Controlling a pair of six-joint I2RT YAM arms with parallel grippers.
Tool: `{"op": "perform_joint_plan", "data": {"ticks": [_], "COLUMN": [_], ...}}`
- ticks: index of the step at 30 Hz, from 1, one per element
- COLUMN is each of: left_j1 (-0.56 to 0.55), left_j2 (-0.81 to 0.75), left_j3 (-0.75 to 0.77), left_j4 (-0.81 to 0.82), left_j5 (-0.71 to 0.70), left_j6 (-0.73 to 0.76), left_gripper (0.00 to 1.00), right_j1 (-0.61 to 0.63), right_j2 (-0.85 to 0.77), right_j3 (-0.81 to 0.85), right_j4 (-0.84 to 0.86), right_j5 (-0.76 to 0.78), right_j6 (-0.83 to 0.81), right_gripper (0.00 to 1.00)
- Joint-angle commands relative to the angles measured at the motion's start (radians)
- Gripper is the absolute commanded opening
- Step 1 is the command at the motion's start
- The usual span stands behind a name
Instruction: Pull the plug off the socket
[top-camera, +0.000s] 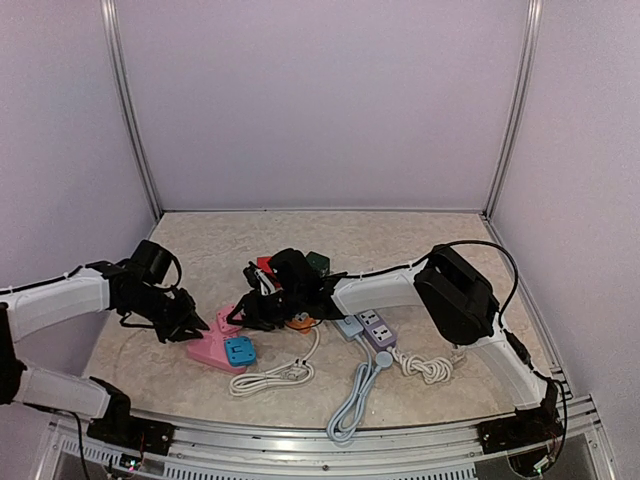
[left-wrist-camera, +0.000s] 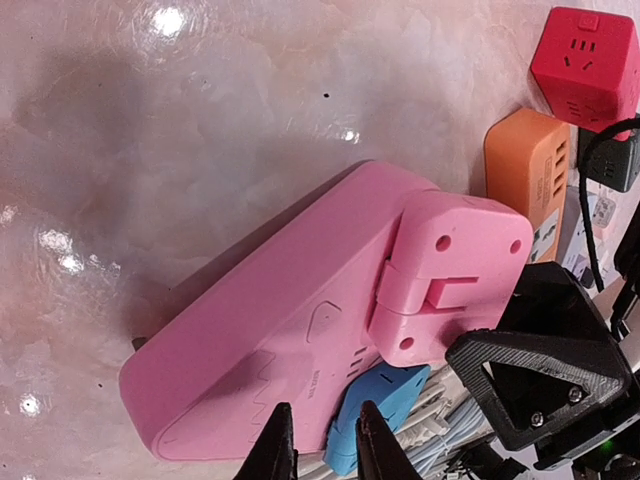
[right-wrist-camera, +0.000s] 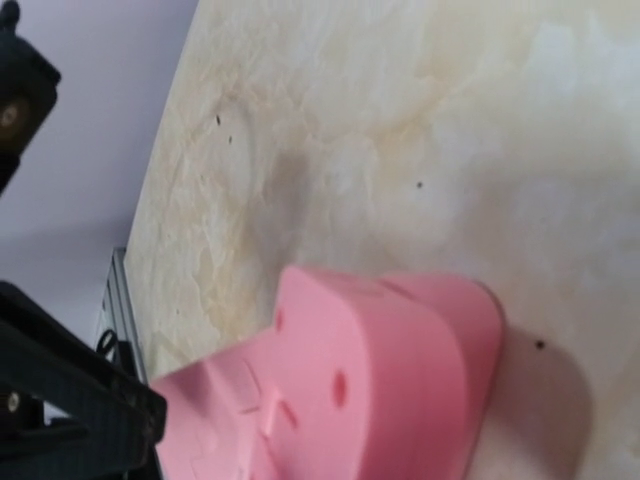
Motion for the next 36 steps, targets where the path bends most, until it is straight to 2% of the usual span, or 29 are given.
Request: {"op": "perform_joint_plan", "data": {"ticks": [1,7,18,28,36], "left_j1": [0.027,0.07,0.073,0.063,0.059], "left_j2": [0.002,0.014,0.028,0.098,0.121], "left_j3": [-0.024,-0.041,-0.064,-0.081,-0.076], "left_j4": [0.033,0.06,0.121,0.17,0.127], "left_j5": [0.027,0.091,0.154,0.155,0.108], "left_j6": [0.068,0.116,0.113,0.103,0.092], "left_gripper": [0.2,0.16,0.14,0.12,0.09], "right_j1": [-0.005,-0.004,-0.004,-0.004,-0.012], "right_j2": [-0.002,0.033,0.07,0.066,0.063], "right_j3": [0.0,0.041,0.084,0.059,0.029], "right_j4": [0.038,0.036,0.008,0.045,0.13], "right_j5": [0.048,0.066,0.05,0.008,-0.038], "right_j6": [0.037,0.072,0.1,0.121,0.172], "right_gripper": [0.38,0.38,0.34,0.24,0.15]}}
